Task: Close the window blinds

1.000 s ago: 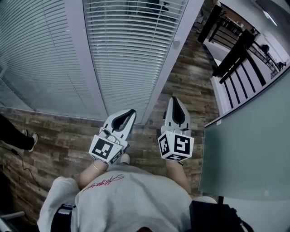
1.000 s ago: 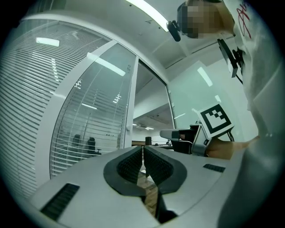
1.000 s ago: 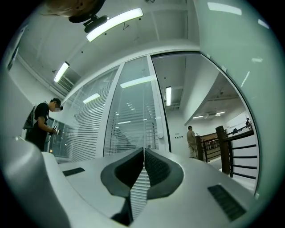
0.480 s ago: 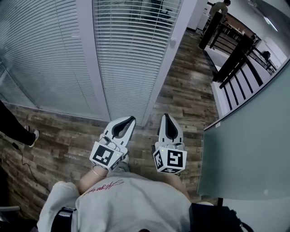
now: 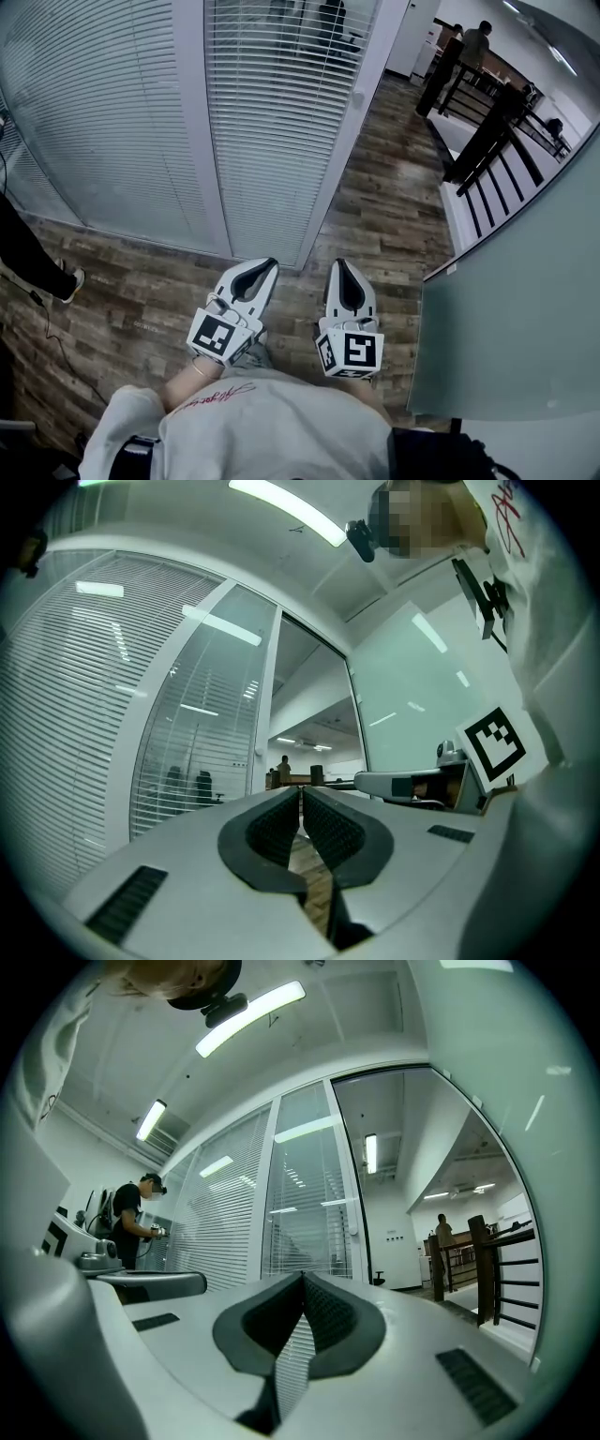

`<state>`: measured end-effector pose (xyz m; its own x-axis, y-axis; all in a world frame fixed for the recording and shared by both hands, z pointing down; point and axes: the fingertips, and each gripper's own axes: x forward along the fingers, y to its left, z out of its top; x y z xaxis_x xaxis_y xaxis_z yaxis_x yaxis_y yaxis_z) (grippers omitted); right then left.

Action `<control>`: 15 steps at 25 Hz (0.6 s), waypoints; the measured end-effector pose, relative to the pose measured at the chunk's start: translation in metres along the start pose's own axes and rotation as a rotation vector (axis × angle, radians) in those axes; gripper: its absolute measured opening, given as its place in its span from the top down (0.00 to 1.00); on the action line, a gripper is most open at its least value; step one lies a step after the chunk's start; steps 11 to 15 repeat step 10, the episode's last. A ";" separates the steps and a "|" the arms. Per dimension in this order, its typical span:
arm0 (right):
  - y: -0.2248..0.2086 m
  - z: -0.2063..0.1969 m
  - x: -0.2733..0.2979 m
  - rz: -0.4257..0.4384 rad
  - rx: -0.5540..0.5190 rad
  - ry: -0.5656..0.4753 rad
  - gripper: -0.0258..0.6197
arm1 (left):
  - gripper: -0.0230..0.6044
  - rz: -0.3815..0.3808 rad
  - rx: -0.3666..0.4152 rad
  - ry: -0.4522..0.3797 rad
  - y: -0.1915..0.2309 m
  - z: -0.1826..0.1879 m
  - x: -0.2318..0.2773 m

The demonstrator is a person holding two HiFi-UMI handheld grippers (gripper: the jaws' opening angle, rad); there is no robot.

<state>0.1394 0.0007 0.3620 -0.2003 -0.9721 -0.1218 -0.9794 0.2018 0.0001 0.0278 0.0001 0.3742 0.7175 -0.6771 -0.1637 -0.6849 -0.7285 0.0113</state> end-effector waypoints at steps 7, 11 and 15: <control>0.001 0.005 -0.006 0.001 -0.002 0.007 0.93 | 0.93 0.008 0.001 -0.008 -0.003 0.009 -0.001; 0.003 0.007 -0.008 0.000 -0.005 0.006 0.93 | 0.93 0.003 0.019 -0.020 -0.003 0.010 -0.003; 0.003 0.007 -0.008 0.000 -0.005 0.006 0.93 | 0.93 0.003 0.019 -0.020 -0.003 0.010 -0.003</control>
